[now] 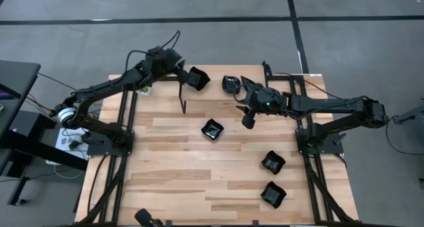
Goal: Pick & Place Mini shaped plates
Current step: Stack the black wave square shaped plate on top of the black wave square shaped plate on the shelf
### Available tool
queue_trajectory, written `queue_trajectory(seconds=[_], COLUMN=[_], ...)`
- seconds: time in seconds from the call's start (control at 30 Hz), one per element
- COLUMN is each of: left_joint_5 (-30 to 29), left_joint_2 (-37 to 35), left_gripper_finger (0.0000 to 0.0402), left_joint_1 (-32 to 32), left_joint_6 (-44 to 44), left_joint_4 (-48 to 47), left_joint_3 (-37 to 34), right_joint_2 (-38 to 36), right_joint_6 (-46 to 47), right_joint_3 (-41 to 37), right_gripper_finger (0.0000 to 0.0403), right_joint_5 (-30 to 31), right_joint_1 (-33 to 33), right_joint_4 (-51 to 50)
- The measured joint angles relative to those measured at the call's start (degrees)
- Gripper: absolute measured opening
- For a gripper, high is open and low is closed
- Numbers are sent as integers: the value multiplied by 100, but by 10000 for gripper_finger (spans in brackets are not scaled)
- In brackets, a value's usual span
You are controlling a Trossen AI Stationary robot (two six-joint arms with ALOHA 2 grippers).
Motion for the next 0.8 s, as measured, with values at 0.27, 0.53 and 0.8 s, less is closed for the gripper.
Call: queue_trajectory(seconds=[0.27, 0.53, 0.8], left_joint_5=[-386, -475, -492], left_joint_2=[52, 796, 1002], left_gripper_finger=[95, 95, 95], left_joint_1=[-30, -31, 75], left_joint_6=[334, 1168, 1266], left_joint_4=[1077, 2127, 2264], left_joint_3=[3, 4, 0], right_joint_2=[0, 0, 0], right_joint_6=[-2, 4, 299], right_joint_3=[0, 0, -2], right_gripper_finger=[98, 98, 98], right_joint_5=[4, 13, 17], right_joint_1=[-2, -4, -4], right_joint_4=[0, 0, -75])
